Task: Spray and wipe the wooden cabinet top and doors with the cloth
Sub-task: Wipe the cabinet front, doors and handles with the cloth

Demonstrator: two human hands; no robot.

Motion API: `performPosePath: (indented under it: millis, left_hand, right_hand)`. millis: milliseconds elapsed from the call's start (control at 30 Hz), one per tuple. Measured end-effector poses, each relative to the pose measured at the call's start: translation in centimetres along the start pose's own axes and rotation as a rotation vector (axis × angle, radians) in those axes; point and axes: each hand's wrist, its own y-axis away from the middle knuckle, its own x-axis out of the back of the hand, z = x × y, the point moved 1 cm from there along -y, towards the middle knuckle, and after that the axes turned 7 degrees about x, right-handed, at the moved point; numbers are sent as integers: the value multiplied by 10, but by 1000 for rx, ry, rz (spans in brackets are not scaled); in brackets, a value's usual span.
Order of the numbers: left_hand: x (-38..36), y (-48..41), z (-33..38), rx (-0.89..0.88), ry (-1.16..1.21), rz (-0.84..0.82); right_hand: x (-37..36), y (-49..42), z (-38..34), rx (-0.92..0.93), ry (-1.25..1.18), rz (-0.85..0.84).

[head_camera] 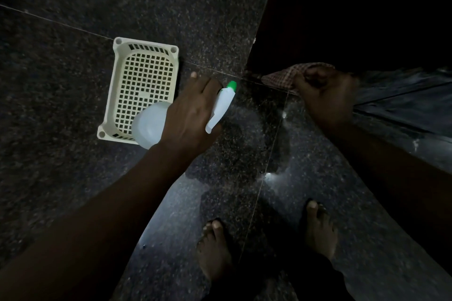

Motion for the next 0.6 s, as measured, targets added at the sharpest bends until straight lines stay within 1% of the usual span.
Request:
performPosePath:
  millis: [100, 167, 267, 400, 500, 600]
  left_hand:
    - [-6, -2, 1, -12, 33, -3]
    - [-10, -3, 0, -30, 30, -6]
    - [-13, -4, 0, -15, 35, 4]
    - [-19, -4, -4, -31, -40, -39]
    - [-21, -3, -4, 2, 29, -4]
    - [-21, -1, 0, 7, 54, 8]
  right_hand:
    - [-16, -6, -2, 7, 30, -60]
    - [-34, -10, -6, 61, 81, -94]
    - [-50, -9, -10, 57, 65, -82]
    - [-40, -2, 9, 23, 10, -64]
    - [-22, 6, 26, -28, -14, -24]
    - [-18, 9, 28, -43, -12, -48]
